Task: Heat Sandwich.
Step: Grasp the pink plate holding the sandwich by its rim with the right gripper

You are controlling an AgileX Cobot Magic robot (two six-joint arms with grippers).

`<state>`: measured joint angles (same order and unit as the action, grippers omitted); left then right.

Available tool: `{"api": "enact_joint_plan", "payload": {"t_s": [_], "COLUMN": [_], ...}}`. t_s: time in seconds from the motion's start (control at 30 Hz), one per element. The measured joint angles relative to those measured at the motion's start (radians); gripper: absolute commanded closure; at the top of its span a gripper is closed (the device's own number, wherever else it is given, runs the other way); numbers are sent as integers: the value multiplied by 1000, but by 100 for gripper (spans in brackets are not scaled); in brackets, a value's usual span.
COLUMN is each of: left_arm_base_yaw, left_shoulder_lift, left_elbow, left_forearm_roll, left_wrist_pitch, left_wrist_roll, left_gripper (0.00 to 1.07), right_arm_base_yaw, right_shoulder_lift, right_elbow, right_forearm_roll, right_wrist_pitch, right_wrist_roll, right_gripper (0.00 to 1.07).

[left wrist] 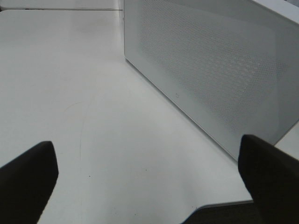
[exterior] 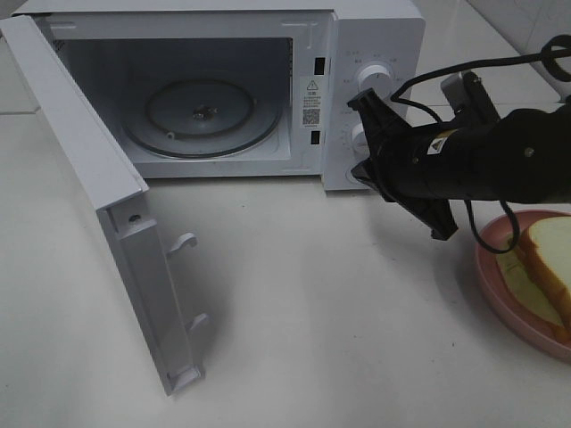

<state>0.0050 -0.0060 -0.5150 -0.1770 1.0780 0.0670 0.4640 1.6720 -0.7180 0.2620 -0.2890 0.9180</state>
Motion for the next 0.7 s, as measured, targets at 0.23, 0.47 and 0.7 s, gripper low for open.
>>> {"api": "enact_joint_plan", "payload": {"t_s": [0.23,0.47,0.7], "left_arm_base_yaw": [0,0,0], "left_shoulder_lift": [0,0,0], "left_elbow": [0,0,0], "left_forearm_roll": [0,0,0], "left_wrist_pitch": [0,0,0], "left_wrist_roll": [0,0,0], "left_gripper": [9,9,9], "right_arm_base_yaw": [-55,-102,-140], "right_shoulder_lift": [-61,-139,-183], "right_elbow": [0,0,1], "right_forearm_roll": [-207,-290,-291], "right_wrist_pitch": [160,382,575], "right_wrist_roll": [-24,-199,-412], "right_gripper": [107,107,107]}}
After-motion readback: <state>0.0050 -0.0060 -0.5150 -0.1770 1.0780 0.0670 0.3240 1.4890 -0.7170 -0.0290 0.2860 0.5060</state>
